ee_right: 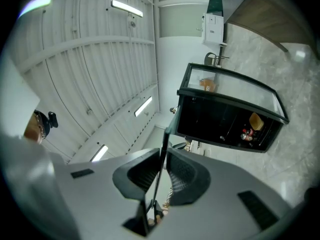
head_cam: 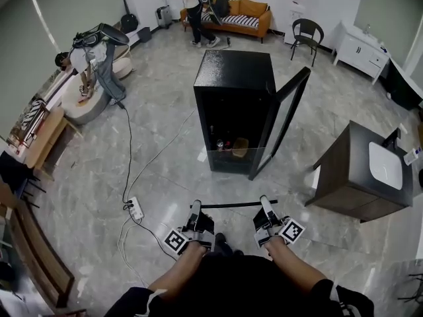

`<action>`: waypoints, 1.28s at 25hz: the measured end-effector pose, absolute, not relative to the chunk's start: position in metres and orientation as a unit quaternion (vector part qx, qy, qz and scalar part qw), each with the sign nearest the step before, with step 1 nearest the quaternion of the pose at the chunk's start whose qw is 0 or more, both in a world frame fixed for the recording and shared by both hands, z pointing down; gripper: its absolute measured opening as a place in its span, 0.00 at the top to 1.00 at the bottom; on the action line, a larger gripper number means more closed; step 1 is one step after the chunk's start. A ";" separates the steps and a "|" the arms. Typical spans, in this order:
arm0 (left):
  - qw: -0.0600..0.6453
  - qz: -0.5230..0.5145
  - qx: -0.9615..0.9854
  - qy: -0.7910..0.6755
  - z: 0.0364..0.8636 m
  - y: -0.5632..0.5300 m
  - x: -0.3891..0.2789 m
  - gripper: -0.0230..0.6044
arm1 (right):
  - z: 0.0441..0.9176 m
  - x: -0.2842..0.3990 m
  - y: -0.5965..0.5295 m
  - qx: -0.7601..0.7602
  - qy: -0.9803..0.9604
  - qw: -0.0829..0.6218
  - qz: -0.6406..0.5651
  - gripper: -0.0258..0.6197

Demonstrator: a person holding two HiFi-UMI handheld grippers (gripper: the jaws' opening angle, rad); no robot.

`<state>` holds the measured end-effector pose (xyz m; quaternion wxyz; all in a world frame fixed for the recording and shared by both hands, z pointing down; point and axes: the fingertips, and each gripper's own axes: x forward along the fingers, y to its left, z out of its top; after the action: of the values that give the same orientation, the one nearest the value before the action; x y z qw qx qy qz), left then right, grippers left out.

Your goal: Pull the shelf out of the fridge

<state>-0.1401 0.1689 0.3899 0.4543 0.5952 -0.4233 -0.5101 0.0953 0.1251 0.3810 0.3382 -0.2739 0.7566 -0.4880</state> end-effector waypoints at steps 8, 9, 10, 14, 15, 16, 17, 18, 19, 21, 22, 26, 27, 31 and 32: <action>0.446 -0.512 0.599 -0.424 0.375 0.211 -0.117 0.91 | 0.370 0.118 0.164 -0.259 0.761 0.342 -0.487 0.89; 0.443 -0.511 0.603 -0.424 0.373 0.215 -0.114 0.91 | 0.369 0.120 0.168 -0.256 0.764 0.342 -0.484 0.89; 0.440 -0.508 0.607 -0.424 0.371 0.219 -0.112 0.91 | 0.369 0.122 0.172 -0.253 0.766 0.342 -0.482 0.89; 0.435 -0.502 0.615 -0.425 0.372 0.233 -0.107 0.91 | 0.371 0.127 0.187 -0.248 0.770 0.341 -0.479 0.89; 0.435 -0.502 0.615 -0.425 0.372 0.235 -0.106 0.91 | 0.371 0.128 0.189 -0.247 0.771 0.340 -0.478 0.89; 0.436 -0.502 0.614 -0.424 0.373 0.237 -0.104 0.91 | 0.371 0.129 0.190 -0.248 0.771 0.340 -0.478 0.89; 0.438 -0.502 0.613 -0.424 0.373 0.239 -0.103 0.91 | 0.372 0.130 0.192 -0.248 0.771 0.339 -0.479 0.89; 0.439 -0.502 0.612 -0.425 0.373 0.241 -0.102 0.91 | 0.372 0.131 0.193 -0.248 0.770 0.339 -0.480 0.89; 0.440 -0.501 0.612 -0.425 0.373 0.243 -0.101 0.91 | 0.372 0.131 0.195 -0.249 0.769 0.339 -0.481 0.89; 0.438 -0.500 0.615 -0.424 0.373 0.246 -0.100 0.91 | 0.372 0.133 0.199 -0.250 0.768 0.338 -0.482 0.89; 0.436 -0.501 0.616 -0.424 0.371 0.247 -0.101 0.91 | 0.371 0.133 0.200 -0.249 0.769 0.339 -0.482 0.89; 0.428 -0.505 0.619 -0.423 0.365 0.252 -0.103 0.91 | 0.366 0.131 0.204 -0.248 0.774 0.334 -0.478 0.89; 0.427 -0.505 0.619 -0.423 0.366 0.253 -0.104 0.91 | 0.365 0.131 0.205 -0.247 0.775 0.333 -0.477 0.89; 0.424 -0.505 0.623 -0.420 0.363 0.251 -0.103 0.91 | 0.361 0.133 0.204 -0.248 0.776 0.337 -0.473 0.89; 0.424 -0.505 0.624 -0.419 0.361 0.250 -0.102 0.91 | 0.360 0.134 0.205 -0.248 0.775 0.338 -0.473 0.89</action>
<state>-0.1015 0.2504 0.3615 0.4242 0.6238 -0.4191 -0.5052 0.1337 0.2046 0.3603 0.3383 -0.2477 0.7751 -0.4727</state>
